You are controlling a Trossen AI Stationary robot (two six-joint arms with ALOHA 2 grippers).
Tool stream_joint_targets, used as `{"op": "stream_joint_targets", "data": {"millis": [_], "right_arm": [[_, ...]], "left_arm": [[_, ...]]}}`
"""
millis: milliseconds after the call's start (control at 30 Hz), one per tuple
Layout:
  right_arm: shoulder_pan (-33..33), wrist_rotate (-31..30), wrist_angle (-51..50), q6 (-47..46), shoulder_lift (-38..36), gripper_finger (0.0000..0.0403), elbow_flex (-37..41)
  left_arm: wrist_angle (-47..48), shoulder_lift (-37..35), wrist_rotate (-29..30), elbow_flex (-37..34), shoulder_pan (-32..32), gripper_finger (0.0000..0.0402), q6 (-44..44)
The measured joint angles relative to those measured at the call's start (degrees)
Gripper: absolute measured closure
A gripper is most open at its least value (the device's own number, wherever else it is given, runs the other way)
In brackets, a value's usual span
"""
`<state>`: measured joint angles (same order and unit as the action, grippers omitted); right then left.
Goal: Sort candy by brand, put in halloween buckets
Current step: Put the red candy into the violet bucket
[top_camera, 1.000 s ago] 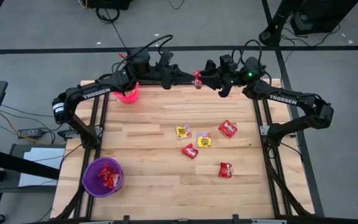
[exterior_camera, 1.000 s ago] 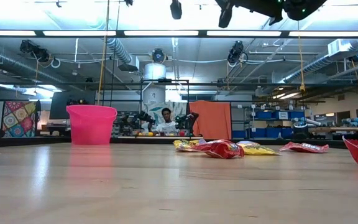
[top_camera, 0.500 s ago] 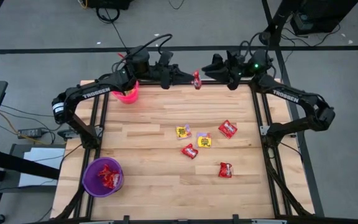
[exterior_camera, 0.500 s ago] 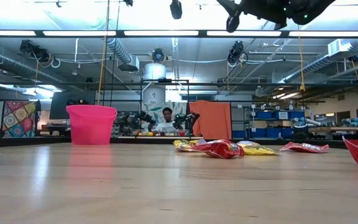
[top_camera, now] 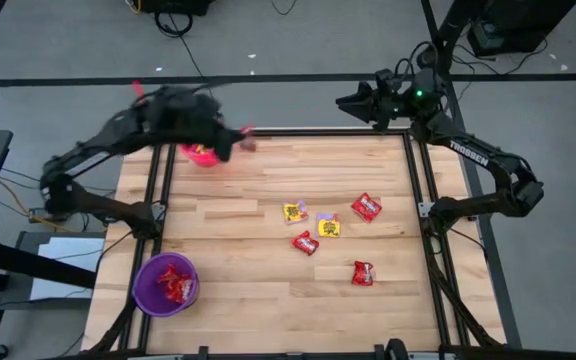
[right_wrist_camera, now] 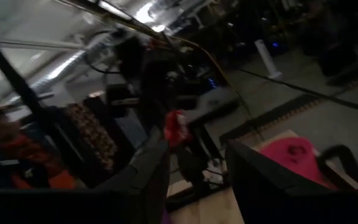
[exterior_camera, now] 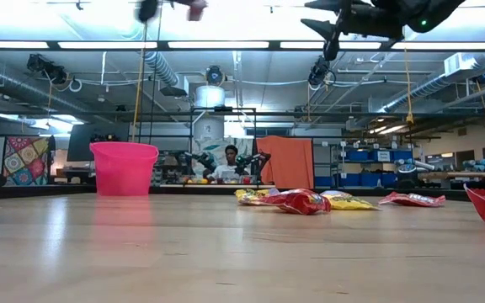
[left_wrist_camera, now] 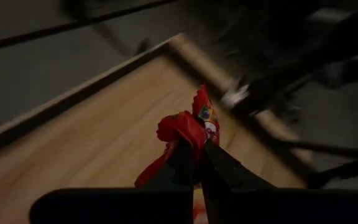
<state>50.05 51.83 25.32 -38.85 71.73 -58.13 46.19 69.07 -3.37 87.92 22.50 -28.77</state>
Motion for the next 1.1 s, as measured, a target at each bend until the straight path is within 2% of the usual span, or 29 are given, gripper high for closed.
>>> {"op": "stream_joint_targets", "data": {"millis": [167, 300, 500, 700, 900, 1100], "right_arm": [[-0.70, -2.59, -5.66, 3.18, -0.90, 0.0235, 0.00], [-1.79, -2.90, -6.08, 3.35, -0.91, 0.0235, 0.00], [-3.65, -4.12, -6.06, 3.15, -0.93, 0.0235, 0.00], [-4.82, -4.69, -6.10, 3.10, -0.93, 0.0235, -0.02], [-5.72, -4.65, -6.12, 3.35, -0.93, 0.0235, -0.02], [-5.76, -4.66, -6.17, 4.10, -0.93, 0.0235, -0.04]], "left_arm": [[16.98, -7.11, 13.02, 0.04, -9.01, 0.0389, -9.65], [28.82, -8.56, 16.99, 0.04, -17.24, 0.0389, -20.27], [44.29, -5.33, 12.07, -0.02, -29.23, 0.0389, -34.58], [42.94, -3.25, 7.96, -3.62, -39.26, 0.0390, -44.07], [43.34, -1.77, 1.54, -11.01, -48.66, 0.0390, -56.29], [38.53, -1.56, 0.03, -13.35, -55.97, 0.0391, -67.03]]}}
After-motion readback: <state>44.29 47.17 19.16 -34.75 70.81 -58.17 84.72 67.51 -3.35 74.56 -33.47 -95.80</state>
